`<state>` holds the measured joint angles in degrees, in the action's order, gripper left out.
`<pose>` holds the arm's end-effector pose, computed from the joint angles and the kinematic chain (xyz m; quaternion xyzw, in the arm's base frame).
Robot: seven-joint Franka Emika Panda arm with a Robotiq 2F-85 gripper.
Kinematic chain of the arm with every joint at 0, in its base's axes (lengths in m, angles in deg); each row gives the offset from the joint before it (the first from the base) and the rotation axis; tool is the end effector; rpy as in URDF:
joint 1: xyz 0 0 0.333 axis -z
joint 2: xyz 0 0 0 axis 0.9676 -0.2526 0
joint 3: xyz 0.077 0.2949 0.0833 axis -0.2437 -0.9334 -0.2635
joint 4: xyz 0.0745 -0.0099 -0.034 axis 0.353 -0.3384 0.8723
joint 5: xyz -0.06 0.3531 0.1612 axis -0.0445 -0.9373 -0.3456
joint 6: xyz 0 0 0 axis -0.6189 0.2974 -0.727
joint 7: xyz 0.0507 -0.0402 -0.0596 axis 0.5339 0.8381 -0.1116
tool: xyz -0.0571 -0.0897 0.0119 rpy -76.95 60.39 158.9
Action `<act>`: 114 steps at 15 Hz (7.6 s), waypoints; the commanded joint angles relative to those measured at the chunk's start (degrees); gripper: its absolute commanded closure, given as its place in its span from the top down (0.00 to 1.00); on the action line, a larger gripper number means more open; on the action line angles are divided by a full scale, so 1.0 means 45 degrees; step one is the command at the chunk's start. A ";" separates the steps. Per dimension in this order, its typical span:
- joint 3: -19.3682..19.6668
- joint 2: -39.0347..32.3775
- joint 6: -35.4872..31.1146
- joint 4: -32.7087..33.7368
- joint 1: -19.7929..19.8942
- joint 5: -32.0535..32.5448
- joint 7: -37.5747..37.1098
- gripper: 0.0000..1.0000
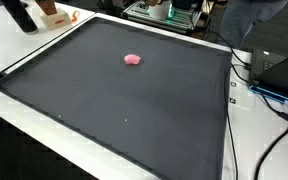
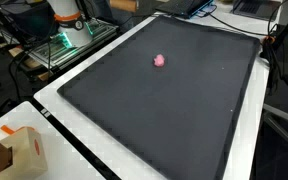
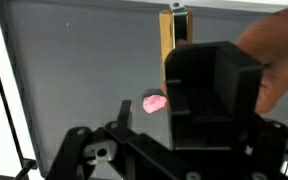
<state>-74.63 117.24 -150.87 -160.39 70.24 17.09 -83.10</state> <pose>0.3266 0.0925 0.4971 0.9963 0.0479 0.0553 0.0453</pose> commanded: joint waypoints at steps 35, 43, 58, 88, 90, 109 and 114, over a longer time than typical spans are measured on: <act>0.0092 -0.0828 0.0037 0.0827 -0.0100 0.0192 0.0128 0.49; 0.0092 -0.0831 0.0037 0.0829 -0.0101 0.0192 0.0131 0.49; 0.3817 -0.6905 -0.0346 0.5576 0.0522 -0.3120 0.4299 0.24; 0.4411 -1.2495 0.1280 0.7485 0.4676 -0.8179 1.2639 0.24; 0.4356 -1.2512 0.0888 0.7403 0.4652 -0.8203 1.2611 0.24; 0.3822 -1.1603 -0.1926 0.6302 0.4079 -0.7265 1.2013 0.24; 0.3674 -1.0730 -0.2484 0.5634 0.3644 -0.6337 1.1319 0.24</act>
<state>-57.67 64.44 -160.06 -131.15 87.74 -14.52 -29.05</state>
